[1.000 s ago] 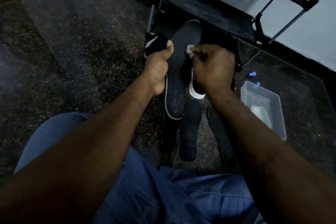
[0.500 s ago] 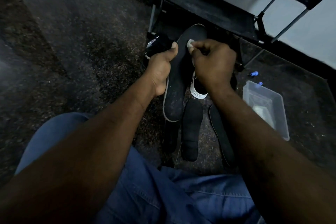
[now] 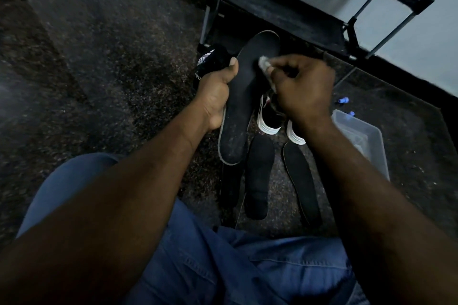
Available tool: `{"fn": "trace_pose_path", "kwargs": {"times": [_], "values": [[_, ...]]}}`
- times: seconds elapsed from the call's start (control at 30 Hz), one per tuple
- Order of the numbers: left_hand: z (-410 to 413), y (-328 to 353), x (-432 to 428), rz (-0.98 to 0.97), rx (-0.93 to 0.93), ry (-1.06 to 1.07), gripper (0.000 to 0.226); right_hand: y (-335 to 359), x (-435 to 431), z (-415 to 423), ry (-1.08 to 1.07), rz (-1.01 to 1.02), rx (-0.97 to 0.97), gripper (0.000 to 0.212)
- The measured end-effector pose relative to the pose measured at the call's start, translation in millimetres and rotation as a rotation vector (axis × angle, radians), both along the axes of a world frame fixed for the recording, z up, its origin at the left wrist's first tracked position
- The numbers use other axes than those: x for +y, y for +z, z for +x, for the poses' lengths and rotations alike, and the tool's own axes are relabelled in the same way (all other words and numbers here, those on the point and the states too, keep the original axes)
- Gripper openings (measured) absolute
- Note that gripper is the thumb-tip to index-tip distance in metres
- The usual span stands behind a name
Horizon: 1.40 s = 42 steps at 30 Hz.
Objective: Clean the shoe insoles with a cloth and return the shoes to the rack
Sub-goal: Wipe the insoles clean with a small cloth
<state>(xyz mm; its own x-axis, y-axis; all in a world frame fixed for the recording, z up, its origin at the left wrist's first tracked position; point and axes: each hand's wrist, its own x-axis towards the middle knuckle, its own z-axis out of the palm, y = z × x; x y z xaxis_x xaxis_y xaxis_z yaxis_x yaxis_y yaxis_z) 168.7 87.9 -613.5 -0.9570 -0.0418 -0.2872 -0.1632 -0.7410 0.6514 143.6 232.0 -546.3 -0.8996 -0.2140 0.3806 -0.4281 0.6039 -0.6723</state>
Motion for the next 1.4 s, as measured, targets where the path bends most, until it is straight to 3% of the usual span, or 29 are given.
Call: {"fn": "trace_pose_path", "kwargs": {"times": [0.1, 0.33, 0.43, 0.53, 0.73, 0.97, 1.2, 1.4], "values": [[0.4, 0.5, 2.6, 0.022, 0.012, 0.002, 0.053, -6.3, 0.1, -10.0, -0.08, 0.088, 0.084, 0.021], [-3.8, -6.5, -7.4, -0.041, 0.02, 0.05, 0.053, -42.1, -12.8, 43.1, 0.14, 0.153, -0.1, 0.009], [-7.1, -8.0, -8.6, -0.048, 0.028, 0.056, 0.058, -35.9, -3.7, 44.7, 0.178, -0.079, -0.375, 0.007], [-8.3, -6.7, -10.7, -0.021, 0.041, 0.023, 0.063, -33.1, 7.2, 44.9, 0.09, -0.36, -0.466, 0.009], [-5.4, -1.9, -11.2, 0.078, 0.151, -0.021, 0.067, -46.4, 3.9, 55.5, 0.103, -0.522, -0.668, 0.013], [4.4, 7.3, -4.4, 0.127, 0.242, -0.327, 0.071, -39.9, -8.8, 52.4, -0.083, -0.803, -0.573, 0.011], [5.6, 8.2, -1.8, 0.193, 0.195, -0.437, 0.077, -44.4, -4.7, 46.3, -0.101, -0.578, -0.416, 0.009], [12.0, 15.1, -1.2, 0.192, 0.192, -0.346, 0.058, -33.9, 2.3, 40.9, -0.13, -0.587, -0.278, 0.011]]}}
